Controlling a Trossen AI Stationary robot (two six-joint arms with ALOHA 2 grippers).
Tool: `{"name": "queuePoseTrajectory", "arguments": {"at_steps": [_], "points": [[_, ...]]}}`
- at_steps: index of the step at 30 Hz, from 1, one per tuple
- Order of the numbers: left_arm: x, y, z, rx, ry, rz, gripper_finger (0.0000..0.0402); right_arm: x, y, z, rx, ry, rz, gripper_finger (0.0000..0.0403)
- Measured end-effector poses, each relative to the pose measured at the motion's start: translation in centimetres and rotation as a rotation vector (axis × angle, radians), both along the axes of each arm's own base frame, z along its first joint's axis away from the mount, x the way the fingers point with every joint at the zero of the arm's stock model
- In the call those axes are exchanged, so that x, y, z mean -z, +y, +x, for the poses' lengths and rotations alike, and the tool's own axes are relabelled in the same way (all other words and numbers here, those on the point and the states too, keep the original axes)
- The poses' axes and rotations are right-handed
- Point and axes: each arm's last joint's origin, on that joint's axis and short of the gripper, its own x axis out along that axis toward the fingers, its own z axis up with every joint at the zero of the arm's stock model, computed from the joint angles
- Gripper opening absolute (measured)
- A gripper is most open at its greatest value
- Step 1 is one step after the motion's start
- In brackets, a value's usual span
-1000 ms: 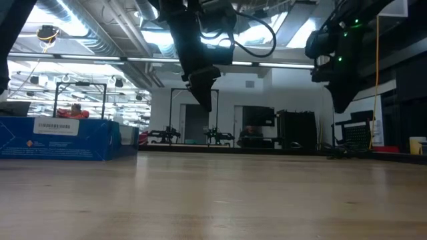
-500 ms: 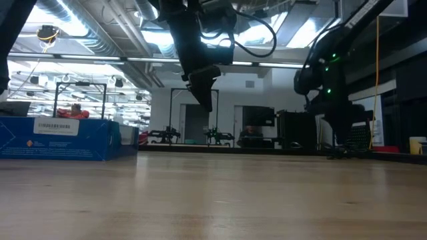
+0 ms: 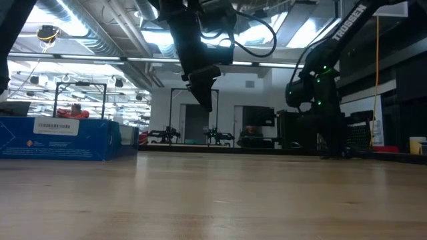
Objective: Pick and place USB-C Cables
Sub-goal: Put the black charger cable into the white bin
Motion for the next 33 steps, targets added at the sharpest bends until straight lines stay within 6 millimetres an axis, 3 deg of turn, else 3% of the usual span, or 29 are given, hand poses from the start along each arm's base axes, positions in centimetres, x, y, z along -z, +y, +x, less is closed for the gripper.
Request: {"name": "queuePoseTrajectory", "arguments": {"at_steps": [4, 10, 16, 19, 23, 27, 30, 33], "points": [[0.0, 0.0, 0.0, 0.000, 0.000, 0.000, 0.0043, 1.1, 0.9, 1.7, -0.040, -0.050, 0.065, 0.0070], [0.0, 0.0, 0.0, 0.000, 0.001, 0.000, 0.0043, 0.9, 3.4, 3.9, -0.191, -0.217, 0.201, 0.0070], [0.0, 0.0, 0.0, 0.000, 0.000, 0.000, 0.0043, -1.7, 6.1, 6.0, -0.396, -0.613, 0.392, 0.0070], [0.0, 0.0, 0.0, 0.000, 0.000, 0.000, 0.0043, -3.6, 7.8, 6.5, -0.482, -0.702, 0.410, 0.0070], [0.0, 0.0, 0.0, 0.001, 0.000, 0.000, 0.0043, -6.0, 9.6, 6.2, -0.530, -0.661, 0.284, 0.0070], [0.0, 0.0, 0.0, 0.001, 0.000, 0.000, 0.0043, -7.6, 10.8, 6.0, -0.507, -0.455, -0.055, 0.0070], [0.0, 0.0, 0.0, 0.000, 0.000, 0.001, 0.0043, -7.8, 11.6, 6.1, -0.519, -0.323, -0.249, 0.0070], [0.0, 0.0, 0.0, 0.000, 0.000, 0.000, 0.0043, -7.0, 12.2, 6.7, -0.554, -0.244, -0.310, 0.0070]]}}
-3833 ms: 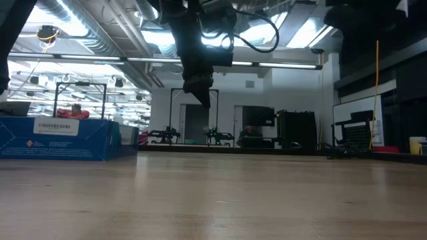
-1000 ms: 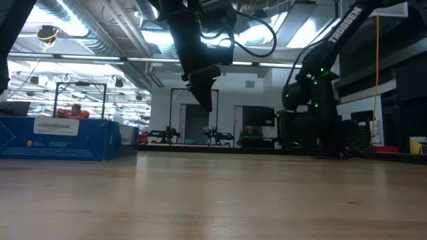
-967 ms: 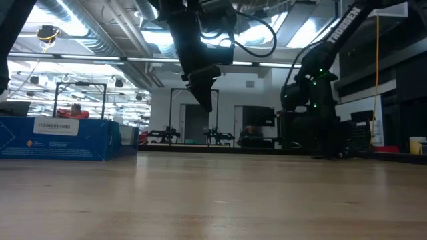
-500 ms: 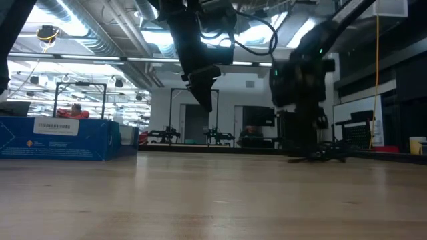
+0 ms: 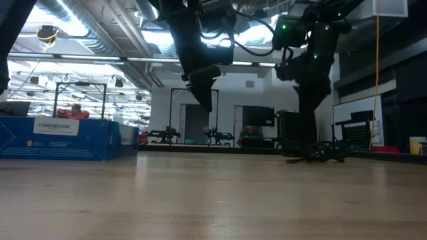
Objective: Pick and place USB-C Cables
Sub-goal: Put the black charger cable into the white bin
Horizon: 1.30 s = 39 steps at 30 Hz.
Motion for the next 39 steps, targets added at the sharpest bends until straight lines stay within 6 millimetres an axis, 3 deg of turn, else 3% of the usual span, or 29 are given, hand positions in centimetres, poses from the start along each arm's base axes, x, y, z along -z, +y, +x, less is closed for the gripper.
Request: {"name": "queuePoseTrajectory", "arguments": {"at_steps": [12, 21, 28, 39], "points": [[0.5, -0.1, -1.2, 0.018, 0.146, -0.004, 0.0043, 3.6, 0.6, 2.0, -0.064, 0.088, 0.084, 0.0070], [0.6, -0.1, -1.4, 0.019, 0.168, -0.008, 0.0043, 5.5, 0.8, 2.8, -0.221, 0.143, 0.144, 0.0070], [0.6, -0.1, -1.4, 0.019, 0.169, -0.008, 0.0043, 8.0, 0.7, 3.3, -0.200, 0.216, 0.187, 0.0070], [0.6, 0.0, -1.6, 0.043, 0.208, 0.022, 0.0043, 7.2, 1.4, 2.5, -0.207, 0.252, 0.204, 0.0004]]}}
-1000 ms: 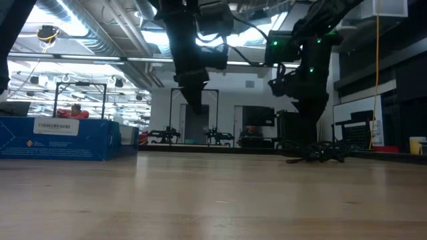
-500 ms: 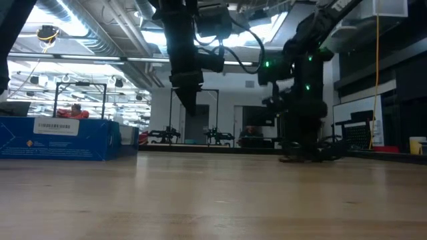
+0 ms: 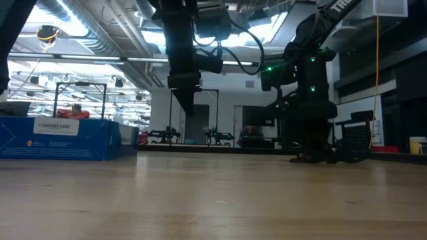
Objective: Pick and place USB-C Cables
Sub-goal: Put the black charger cable into the white bin
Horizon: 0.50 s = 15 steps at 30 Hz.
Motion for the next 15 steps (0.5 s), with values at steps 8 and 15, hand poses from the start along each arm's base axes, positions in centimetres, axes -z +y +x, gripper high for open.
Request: {"name": "queuePoseTrajectory", "arguments": {"at_steps": [8, 15], "points": [[0.0, 0.0, 0.0, -0.001, 0.004, 0.002, 0.0043, -2.0, 1.9, -0.8, -0.037, 0.010, -0.019, 0.0002], [0.0, 0.1, 0.0, -0.003, 0.004, 0.003, 0.0043, -6.7, 4.5, -3.8, 0.013, -0.011, -0.112, 0.0001]]}}
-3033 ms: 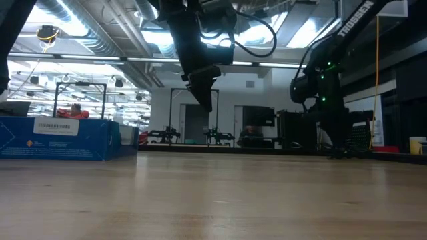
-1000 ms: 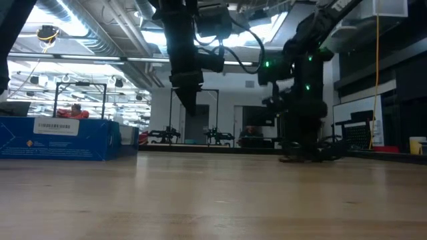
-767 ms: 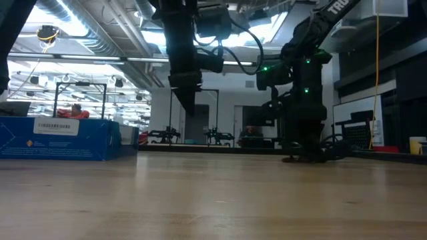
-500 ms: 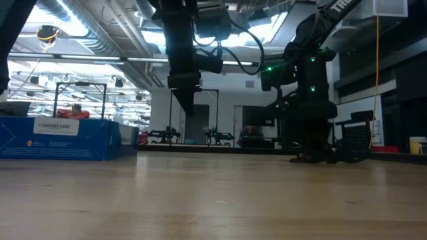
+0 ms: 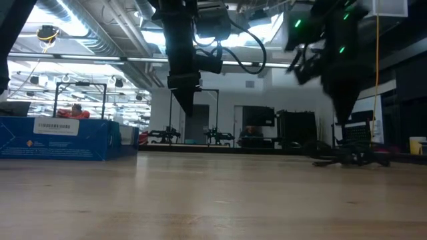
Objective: Pick and place USB-C Cables
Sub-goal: Put the black charger cable into the white bin
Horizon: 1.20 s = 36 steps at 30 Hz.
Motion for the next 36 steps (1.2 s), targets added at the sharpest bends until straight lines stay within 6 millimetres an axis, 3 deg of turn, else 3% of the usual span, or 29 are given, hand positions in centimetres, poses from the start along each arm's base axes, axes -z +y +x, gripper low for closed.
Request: {"name": "queuePoseTrajectory", "arguments": {"at_steps": [5, 11, 24, 36], "points": [[0.0, 0.0, 0.1, 0.000, -0.006, 0.001, 0.0043, -2.7, 1.0, -1.3, 0.056, -0.142, -0.032, 0.0010], [0.0, 0.0, 0.1, 0.000, -0.010, 0.002, 0.0043, -2.9, 1.3, -1.1, 0.033, -0.184, 0.028, 0.0058], [0.0, 0.0, 0.1, 0.000, -0.009, 0.001, 0.0043, 0.3, 1.5, 1.5, -0.130, -0.108, 0.124, 0.0184], [0.0, 0.0, 0.1, 0.000, -0.008, 0.001, 0.0043, 5.3, 0.9, 3.1, -0.203, 0.123, -0.048, 0.0203]]}}
